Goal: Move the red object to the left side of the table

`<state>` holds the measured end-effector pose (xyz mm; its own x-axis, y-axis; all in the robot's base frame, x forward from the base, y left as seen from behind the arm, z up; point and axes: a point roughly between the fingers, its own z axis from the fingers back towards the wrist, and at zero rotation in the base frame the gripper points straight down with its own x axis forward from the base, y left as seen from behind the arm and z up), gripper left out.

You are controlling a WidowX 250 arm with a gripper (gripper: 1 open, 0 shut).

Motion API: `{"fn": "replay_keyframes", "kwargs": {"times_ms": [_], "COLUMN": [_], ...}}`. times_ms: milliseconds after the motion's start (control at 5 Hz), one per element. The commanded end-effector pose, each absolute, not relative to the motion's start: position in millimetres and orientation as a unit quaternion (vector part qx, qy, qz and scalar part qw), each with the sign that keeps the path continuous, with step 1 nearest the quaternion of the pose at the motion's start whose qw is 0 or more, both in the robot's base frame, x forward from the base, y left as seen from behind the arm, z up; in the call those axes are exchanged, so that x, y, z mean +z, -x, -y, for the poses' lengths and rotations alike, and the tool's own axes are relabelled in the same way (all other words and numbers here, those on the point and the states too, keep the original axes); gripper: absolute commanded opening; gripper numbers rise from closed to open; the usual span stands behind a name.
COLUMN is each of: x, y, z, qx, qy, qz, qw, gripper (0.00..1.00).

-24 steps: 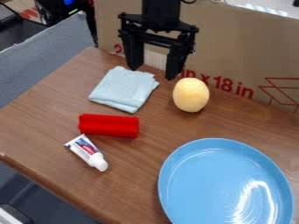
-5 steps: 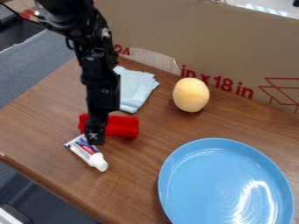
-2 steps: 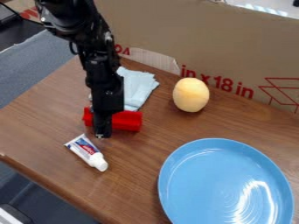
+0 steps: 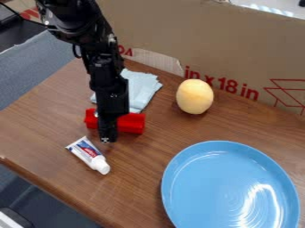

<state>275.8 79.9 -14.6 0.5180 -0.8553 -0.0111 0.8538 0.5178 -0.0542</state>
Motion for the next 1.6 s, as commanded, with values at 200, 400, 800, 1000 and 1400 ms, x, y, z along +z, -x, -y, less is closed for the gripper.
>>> {"fn": "replay_keyframes", "kwargs": {"times_ms": [200,400,800,1000,1400], "x": [23.9,19.7,30.8,29.8,42.8], "y": [-275.9,-265.5,-273.0,-264.9,-271.7], "z": [-86.9,-80.2,-75.5,-75.9,-87.7], "qx": [-0.484,-0.483,-0.484,-0.477,-0.450], "qy": [0.009,0.013,0.023,0.032,0.048], "qz": [0.002,0.003,0.005,0.004,-0.003], "qw": [0.875,0.876,0.875,0.878,0.892], "gripper": [0.00,0.00,0.00,0.00,0.00]}}
